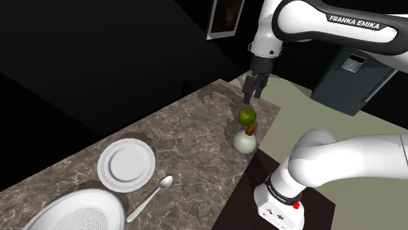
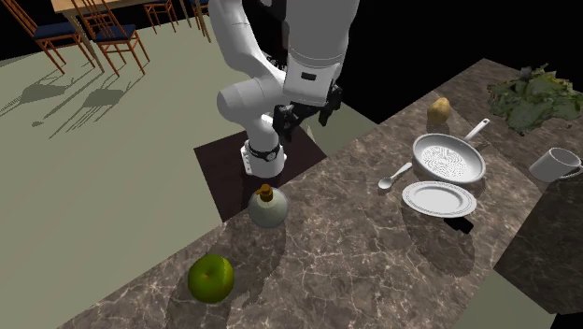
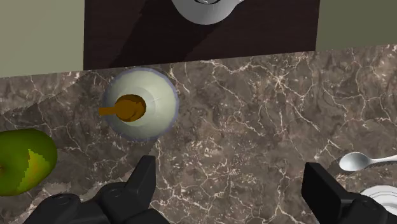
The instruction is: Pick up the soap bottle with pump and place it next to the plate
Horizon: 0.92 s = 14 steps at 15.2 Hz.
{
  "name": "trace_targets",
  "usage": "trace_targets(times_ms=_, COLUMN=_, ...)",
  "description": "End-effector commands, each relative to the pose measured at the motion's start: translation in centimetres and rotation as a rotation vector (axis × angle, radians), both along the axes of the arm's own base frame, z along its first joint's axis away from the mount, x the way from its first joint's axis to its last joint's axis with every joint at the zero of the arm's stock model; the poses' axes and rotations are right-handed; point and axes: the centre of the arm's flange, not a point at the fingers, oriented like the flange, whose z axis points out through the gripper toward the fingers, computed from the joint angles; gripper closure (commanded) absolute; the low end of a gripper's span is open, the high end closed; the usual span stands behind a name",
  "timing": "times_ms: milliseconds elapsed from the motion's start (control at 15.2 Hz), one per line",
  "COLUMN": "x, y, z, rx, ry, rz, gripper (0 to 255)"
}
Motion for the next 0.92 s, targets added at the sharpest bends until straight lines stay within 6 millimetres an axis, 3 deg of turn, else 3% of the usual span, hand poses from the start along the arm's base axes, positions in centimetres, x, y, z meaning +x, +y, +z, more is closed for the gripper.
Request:
trace_targets(times_ms=0, x=0.0, y=0.0, z=0.0, rx=0.0, ry=0.0, rz=0.0, gripper=0)
trace_targets(times_ms=858, x=-3.9, y=-8.7, z=-13.9, rx=-0.044, ry=-0.148, rz=0.102, gripper=0)
